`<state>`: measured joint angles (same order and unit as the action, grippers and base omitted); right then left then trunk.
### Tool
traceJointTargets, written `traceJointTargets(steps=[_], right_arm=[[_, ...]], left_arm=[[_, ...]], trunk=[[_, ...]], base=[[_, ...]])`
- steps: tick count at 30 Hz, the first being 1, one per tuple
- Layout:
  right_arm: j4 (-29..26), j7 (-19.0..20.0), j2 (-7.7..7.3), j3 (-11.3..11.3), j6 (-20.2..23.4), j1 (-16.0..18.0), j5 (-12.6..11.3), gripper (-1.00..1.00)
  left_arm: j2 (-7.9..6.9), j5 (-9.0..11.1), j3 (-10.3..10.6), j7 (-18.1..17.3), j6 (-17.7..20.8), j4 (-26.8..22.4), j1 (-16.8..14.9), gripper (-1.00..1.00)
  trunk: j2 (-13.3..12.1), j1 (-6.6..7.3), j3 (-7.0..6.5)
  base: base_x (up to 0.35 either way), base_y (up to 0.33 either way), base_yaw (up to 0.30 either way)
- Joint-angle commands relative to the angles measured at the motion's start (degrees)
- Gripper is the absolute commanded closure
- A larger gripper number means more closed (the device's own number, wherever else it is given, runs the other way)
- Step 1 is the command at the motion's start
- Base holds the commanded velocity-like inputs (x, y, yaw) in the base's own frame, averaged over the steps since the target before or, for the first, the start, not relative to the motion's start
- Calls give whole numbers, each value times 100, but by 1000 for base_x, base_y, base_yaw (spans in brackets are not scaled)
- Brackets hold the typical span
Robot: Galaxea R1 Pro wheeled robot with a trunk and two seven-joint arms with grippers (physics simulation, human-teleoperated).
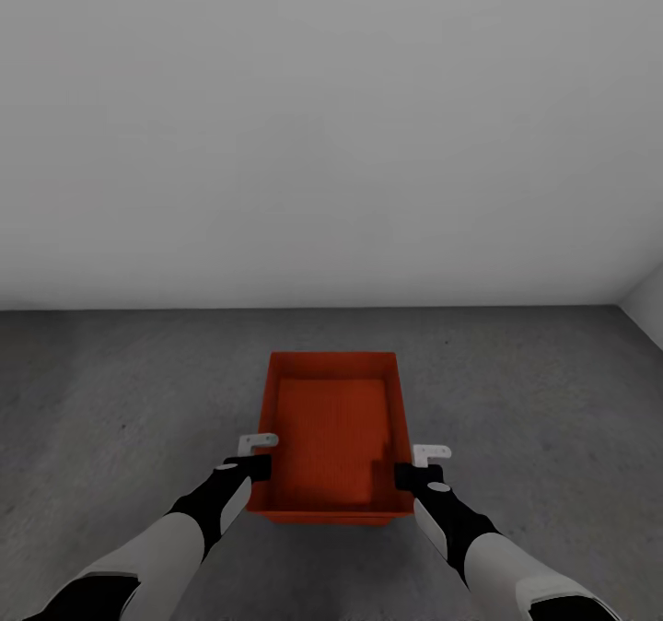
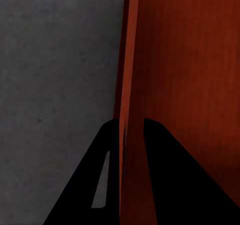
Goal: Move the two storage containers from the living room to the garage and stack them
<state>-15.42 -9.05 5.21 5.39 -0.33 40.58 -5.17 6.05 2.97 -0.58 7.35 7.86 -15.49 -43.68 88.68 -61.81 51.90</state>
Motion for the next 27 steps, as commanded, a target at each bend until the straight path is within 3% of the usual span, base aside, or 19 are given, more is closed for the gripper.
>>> traceJointTargets(steps=[1,14,27], right_arm=[[13,-44,-2,-137,-8,3,-80,100],[13,-36,0,-135,23,3,-81,100],[13,-44,-4,-135,-9,3,-81,100]], left_arm=[[1,-105,-99,197,-30,-33,0,100],[1,-106,-99,197,-30,-33,0,100],[1,-104,-100,197,-30,-33,0,100]], trunk=[[2,0,5],[2,0,8],[2,0,8]], base=[[0,0,0],[0,0,-140],[0,0,-12]])
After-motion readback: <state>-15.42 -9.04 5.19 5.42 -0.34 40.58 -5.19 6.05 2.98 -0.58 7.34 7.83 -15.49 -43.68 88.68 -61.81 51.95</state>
